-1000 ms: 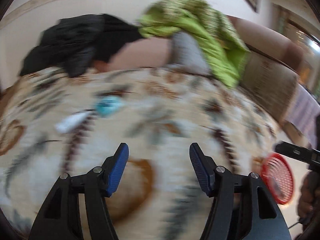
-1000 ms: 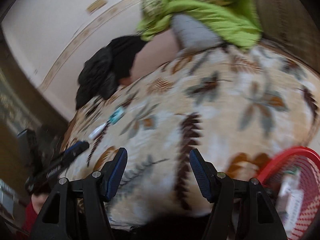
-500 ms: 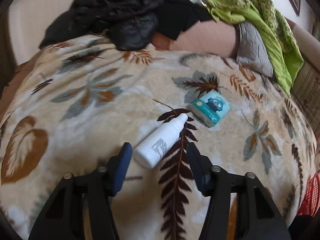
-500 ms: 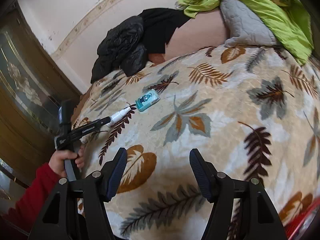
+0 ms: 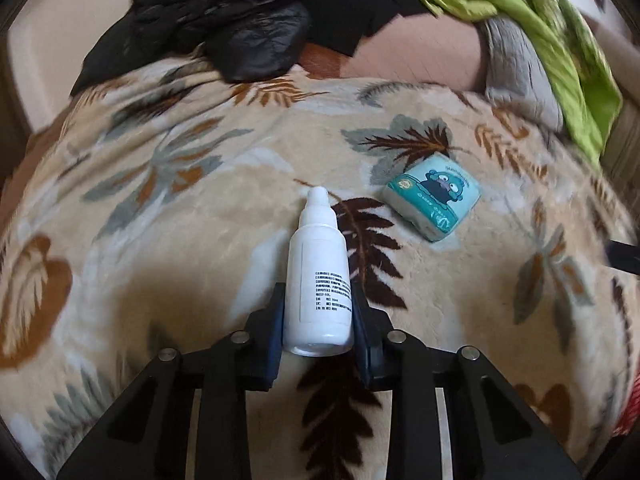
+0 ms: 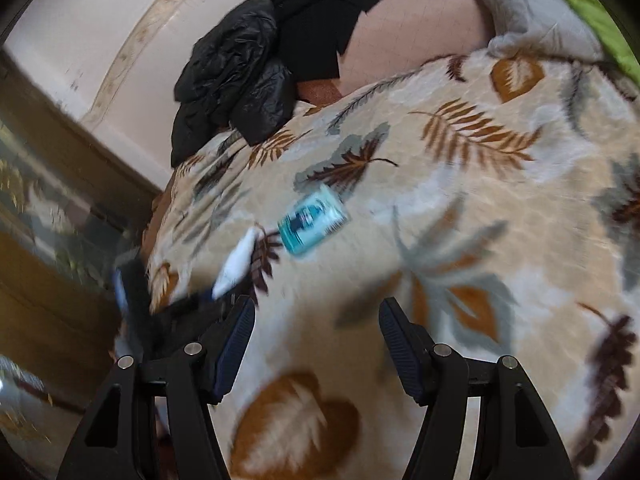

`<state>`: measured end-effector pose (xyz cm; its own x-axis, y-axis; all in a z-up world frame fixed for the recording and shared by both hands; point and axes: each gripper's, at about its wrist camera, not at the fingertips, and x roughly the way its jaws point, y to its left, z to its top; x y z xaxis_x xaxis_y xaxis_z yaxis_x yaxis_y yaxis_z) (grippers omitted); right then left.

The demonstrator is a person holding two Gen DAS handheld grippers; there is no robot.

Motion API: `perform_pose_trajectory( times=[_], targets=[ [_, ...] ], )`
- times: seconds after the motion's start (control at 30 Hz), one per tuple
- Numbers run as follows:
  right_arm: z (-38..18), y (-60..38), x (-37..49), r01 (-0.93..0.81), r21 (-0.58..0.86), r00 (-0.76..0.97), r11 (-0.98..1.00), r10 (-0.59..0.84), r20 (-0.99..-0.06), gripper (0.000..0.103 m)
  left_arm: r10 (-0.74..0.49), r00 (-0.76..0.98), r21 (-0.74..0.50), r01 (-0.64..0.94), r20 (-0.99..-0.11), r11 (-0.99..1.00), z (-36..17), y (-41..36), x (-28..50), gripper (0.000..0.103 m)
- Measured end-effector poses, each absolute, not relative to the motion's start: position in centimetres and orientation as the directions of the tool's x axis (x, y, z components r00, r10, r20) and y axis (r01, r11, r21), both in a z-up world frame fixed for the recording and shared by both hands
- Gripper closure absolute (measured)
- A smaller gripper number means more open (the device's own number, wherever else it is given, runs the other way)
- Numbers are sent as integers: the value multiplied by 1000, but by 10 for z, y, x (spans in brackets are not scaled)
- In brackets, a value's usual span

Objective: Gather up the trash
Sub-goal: 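Close the left tool on the white bottle while the right tool grasps the teal wipes pack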

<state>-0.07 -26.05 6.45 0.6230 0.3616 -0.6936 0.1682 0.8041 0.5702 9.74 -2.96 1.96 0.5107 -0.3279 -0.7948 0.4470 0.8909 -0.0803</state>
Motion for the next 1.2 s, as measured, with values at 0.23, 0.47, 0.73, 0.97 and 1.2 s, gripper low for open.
perform_pose_trajectory(
  times=[0.23,0.47,0.73,0.97,1.2],
  targets=[
    [48,-243,80,175,453,612,874,264,-746,34,-368,509,-128,445,-778,886,32,4,61,74],
    [23,-243,124,136,476,562,869,328,-760,35,-387,514,-179,408,-766,895,29,26,50,74],
    [46,-180,58,-234,518,386,822,568,-727,36,-396,547,-217,364,-738,906,34,49,52,74],
    [62,-175,87,-267,143,560,953,274,-782,29,-387,556,-216,349,-736,912,31,52,53,74],
    [26,-156,125,-345,34,504,938,215,-836,28,-391,553,-223,348,-735,911,29,52,56,74]
  ],
)
